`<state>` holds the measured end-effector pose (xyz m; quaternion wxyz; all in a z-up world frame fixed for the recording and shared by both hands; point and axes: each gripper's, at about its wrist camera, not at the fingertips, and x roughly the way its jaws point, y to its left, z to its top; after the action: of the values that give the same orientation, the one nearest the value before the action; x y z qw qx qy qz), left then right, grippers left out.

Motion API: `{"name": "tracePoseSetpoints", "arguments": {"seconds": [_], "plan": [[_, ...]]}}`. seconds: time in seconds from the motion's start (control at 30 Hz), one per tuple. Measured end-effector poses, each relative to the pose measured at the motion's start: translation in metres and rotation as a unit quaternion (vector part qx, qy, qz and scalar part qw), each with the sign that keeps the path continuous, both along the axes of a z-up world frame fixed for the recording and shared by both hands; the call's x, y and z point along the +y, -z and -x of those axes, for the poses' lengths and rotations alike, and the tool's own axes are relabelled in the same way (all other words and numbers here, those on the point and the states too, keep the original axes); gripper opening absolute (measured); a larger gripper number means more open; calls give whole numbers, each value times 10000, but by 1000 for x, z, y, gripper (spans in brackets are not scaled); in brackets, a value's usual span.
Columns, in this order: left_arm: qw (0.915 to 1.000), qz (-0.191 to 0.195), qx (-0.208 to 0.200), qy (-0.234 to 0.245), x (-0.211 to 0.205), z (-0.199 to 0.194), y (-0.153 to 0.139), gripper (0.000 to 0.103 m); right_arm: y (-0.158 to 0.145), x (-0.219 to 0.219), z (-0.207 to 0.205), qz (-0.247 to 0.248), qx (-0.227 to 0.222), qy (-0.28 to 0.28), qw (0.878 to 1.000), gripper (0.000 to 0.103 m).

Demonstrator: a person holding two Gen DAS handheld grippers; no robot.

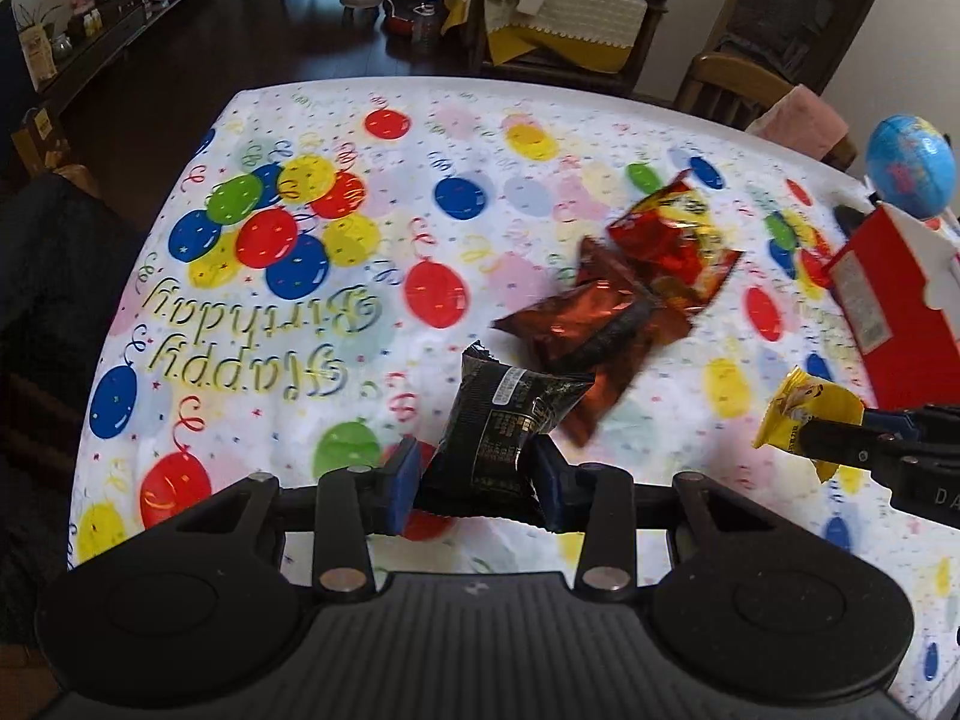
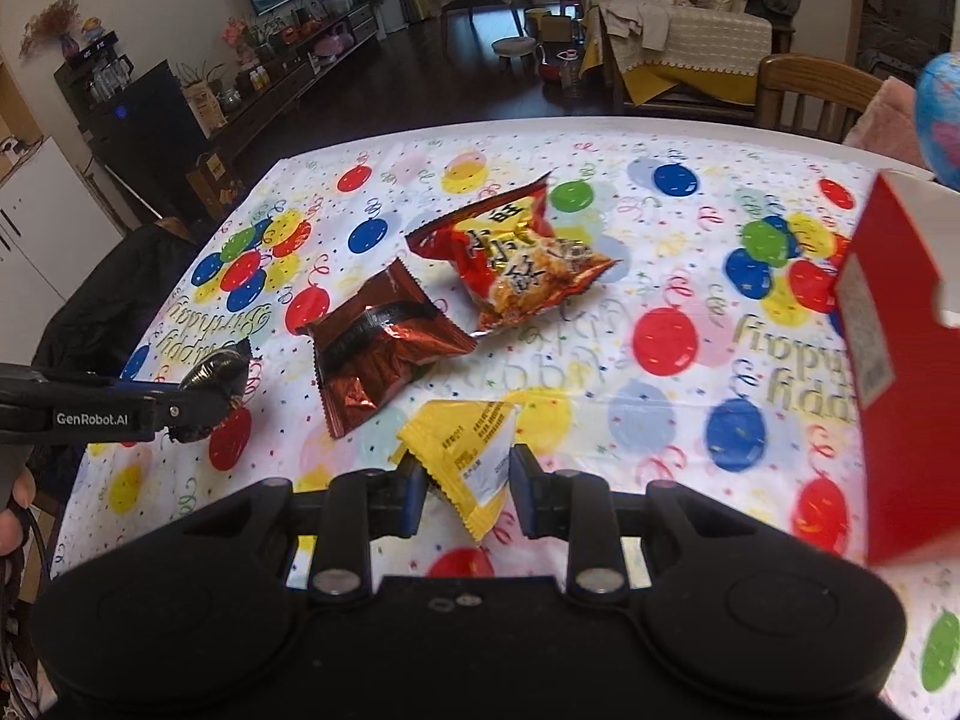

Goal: Organize snacks
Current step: 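Lift the black packet with the left gripper while the right gripper lifts the yellow packet, then carry the black and yellow packets into the red box and open both grippers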

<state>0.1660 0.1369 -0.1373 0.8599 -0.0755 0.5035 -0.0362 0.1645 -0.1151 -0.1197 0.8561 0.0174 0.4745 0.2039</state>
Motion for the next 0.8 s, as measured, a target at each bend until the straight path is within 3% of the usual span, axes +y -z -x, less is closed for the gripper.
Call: {"name": "tracePoseSetpoints", "arguments": {"seconds": [0.4, 0.8], "plan": [[9992, 16, -306, 268, -77, 20, -51, 39, -46, -72, 28, -164, -306, 215, 9992, 27], [9941, -9, -582, 918, -203, 13, -82, 39, -68, -170, 29, -217, -567, 561, 9966, 27]]}}
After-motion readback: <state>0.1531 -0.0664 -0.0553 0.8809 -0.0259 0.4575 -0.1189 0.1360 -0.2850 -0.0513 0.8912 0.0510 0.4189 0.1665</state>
